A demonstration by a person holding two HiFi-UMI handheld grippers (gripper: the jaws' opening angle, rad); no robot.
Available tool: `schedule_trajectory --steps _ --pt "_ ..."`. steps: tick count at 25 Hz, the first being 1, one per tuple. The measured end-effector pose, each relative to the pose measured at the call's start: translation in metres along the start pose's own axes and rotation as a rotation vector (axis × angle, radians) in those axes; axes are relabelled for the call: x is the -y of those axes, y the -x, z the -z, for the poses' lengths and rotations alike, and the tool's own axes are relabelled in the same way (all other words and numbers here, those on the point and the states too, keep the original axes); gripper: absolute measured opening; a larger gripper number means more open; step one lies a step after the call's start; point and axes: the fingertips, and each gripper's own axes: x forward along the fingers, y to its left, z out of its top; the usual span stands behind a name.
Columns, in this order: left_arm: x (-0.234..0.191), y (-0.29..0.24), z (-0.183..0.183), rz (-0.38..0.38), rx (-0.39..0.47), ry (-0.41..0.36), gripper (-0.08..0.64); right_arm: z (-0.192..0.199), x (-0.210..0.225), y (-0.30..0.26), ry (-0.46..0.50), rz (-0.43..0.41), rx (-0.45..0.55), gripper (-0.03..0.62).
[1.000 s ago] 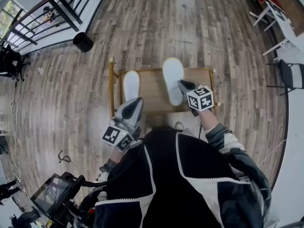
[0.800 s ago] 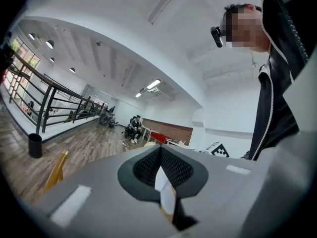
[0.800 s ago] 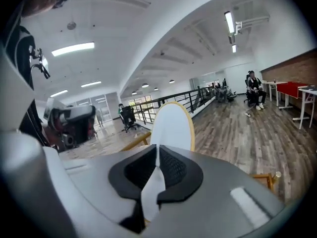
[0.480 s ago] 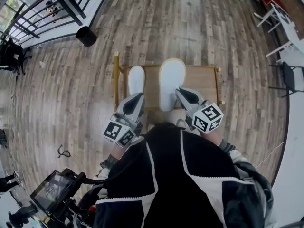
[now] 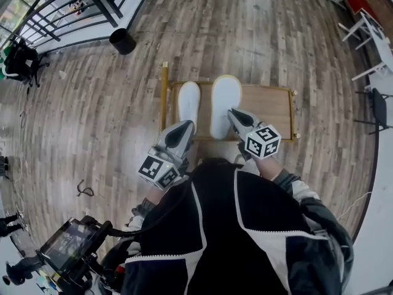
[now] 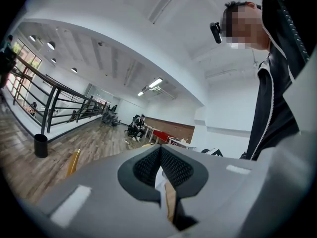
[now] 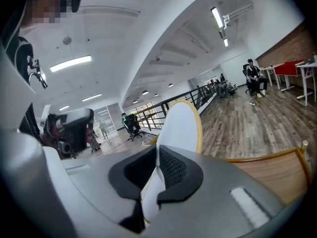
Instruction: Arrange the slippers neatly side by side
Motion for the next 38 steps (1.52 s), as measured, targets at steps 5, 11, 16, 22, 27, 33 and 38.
schedule_trajectory --steps 5,11,16,22,27,33,38 --pt "-0.007 0.012 0.004 0.01 -0.015 -0.008 0.017 0.042 0.017 -0.049 -0.087 0.023 -0.087 0.023" --pt "-0.015 0.025 0.016 0.032 -0.044 -0.018 0.017 0.096 0.049 -0.094 -0.09 0.111 -0.195 0.023" --pt "-0.018 0.035 0.018 0.031 -0.06 -0.015 0.017 0.12 0.067 -0.11 -0.075 0.154 -0.281 0.023" --pt "-0.029 0.051 0.018 0.013 -0.078 -0.009 0.017 0.14 0.086 -0.127 -0.066 0.25 -0.383 0.023" --pt "-0.036 0.062 0.022 -0.023 -0.074 -0.004 0.017 0.155 0.093 -0.137 -0.037 0.269 -0.453 0.025" --pt "-0.043 0.066 0.028 -0.036 -0.076 0.0 0.017 0.17 0.095 -0.15 -0.015 0.263 -0.537 0.049" --pt "-0.042 0.067 0.031 -0.026 -0.078 0.006 0.017 0.169 0.084 -0.148 0.025 0.21 -0.547 0.193"
